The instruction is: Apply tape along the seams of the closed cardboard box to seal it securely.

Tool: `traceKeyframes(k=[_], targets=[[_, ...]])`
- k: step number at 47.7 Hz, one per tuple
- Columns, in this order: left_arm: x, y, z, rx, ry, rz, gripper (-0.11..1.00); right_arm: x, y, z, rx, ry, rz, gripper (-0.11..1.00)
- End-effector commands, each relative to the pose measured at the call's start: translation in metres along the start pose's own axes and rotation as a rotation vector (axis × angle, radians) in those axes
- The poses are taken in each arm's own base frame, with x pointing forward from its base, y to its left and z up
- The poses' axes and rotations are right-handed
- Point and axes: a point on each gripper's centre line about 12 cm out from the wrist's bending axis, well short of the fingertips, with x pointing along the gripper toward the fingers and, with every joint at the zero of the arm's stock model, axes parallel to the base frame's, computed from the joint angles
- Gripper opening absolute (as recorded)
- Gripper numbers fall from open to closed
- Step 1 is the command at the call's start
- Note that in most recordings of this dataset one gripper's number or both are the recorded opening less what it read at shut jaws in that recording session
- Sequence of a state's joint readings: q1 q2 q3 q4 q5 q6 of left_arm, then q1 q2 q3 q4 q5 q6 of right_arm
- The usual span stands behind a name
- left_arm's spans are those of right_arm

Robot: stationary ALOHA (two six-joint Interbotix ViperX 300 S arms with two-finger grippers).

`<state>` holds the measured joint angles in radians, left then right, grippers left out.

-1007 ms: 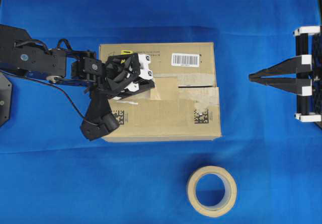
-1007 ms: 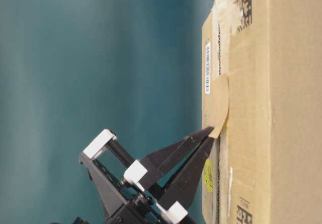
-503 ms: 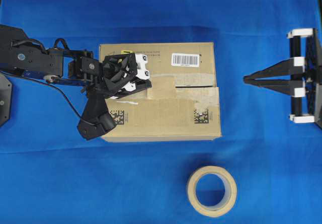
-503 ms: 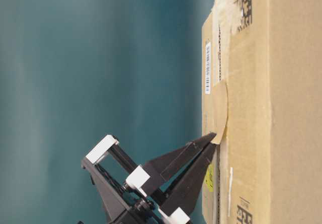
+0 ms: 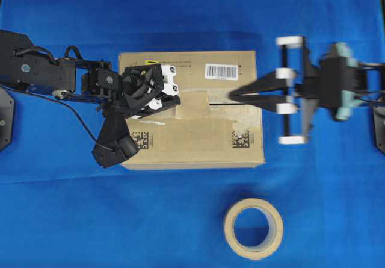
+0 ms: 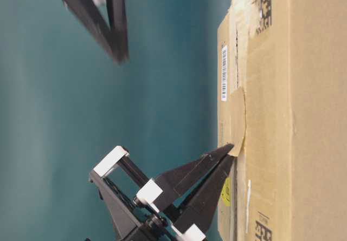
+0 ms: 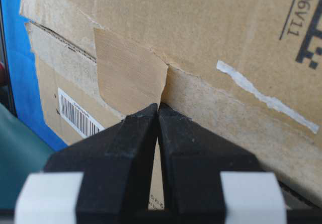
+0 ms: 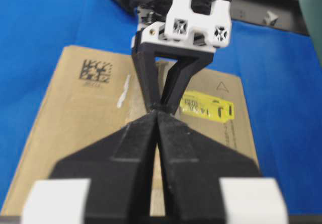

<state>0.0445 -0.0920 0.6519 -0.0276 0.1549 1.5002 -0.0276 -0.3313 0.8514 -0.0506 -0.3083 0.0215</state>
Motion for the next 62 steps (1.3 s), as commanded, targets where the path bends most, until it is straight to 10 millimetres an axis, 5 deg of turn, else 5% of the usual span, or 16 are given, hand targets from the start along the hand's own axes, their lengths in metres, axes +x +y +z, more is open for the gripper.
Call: traceKeyframes(k=[1, 9, 21, 38, 62], targets=[[-0.007, 0.008, 0.001, -0.003, -0.004, 0.03, 0.0, 0.016, -0.004, 0.015, 0.025, -0.032, -0.01, 0.15], [-0.007, 0.008, 0.001, -0.005, -0.004, 0.03, 0.0, 0.037, -0.005, 0.018, 0.049, -0.025, -0.013, 0.62], [-0.007, 0.008, 0.001, -0.005, -0.004, 0.027, 0.0, 0.052, -0.006, -0.002, 0.084, 0.03, -0.018, 0.38], [-0.007, 0.007, 0.001, -0.014, -0.004, 0.026, 0.0, 0.076, -0.009, -0.048, 0.117, 0.146, -0.033, 0.38], [-0.005, 0.006, 0.001, -0.026, -0.002, -0.005, 0.0, 0.079, -0.015, -0.06, 0.128, 0.181, -0.053, 0.38]])
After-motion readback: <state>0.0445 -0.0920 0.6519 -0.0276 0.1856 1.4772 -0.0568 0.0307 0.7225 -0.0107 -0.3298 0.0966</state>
